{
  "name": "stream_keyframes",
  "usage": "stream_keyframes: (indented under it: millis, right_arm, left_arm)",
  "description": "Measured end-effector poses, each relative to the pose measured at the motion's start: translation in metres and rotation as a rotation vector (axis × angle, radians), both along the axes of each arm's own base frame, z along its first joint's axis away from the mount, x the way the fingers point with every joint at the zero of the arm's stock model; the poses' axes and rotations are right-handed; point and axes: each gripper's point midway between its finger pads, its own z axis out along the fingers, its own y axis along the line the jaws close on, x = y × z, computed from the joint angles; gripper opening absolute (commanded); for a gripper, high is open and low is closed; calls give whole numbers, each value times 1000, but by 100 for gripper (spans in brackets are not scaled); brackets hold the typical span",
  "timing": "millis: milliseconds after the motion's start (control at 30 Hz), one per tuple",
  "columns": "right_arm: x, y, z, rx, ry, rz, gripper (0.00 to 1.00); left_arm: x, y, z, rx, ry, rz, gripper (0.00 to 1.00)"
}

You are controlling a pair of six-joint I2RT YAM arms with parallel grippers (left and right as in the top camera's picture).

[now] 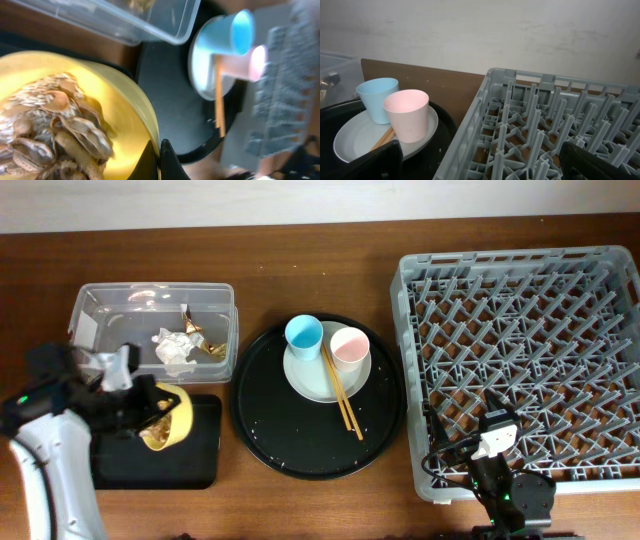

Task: Sort waste into correct bins and load items into the dishwasher rack
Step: 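Tip the yellow bowl over the black tray to empty the food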

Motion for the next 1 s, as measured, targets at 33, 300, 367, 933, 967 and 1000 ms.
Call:
stream_keyframes:
  millis: [33, 300, 367, 933, 967, 1000]
  right_arm:
    - [0, 0, 0, 0, 0, 0, 98]
    - [0, 0, 0, 0, 0, 0, 98]
    - [0, 0, 0, 0, 0, 0, 98]
    - [0, 0, 0, 0, 0, 0, 98]
    - [0, 0, 0, 0, 0, 0, 98]
    - [0, 0, 0, 0, 0, 0, 98]
  left_arm:
    - [-1, 9, 1, -56, -46, 31, 0]
    - [-6, 35, -2, -291, -267, 181, 0]
    - [-6, 39, 3, -319, -299, 199, 0]
    - [6, 34, 36, -521, -461, 179, 0]
    - [6, 34, 36, -521, -461, 179, 0]
    - [6, 34, 36, -521, -460, 180, 0]
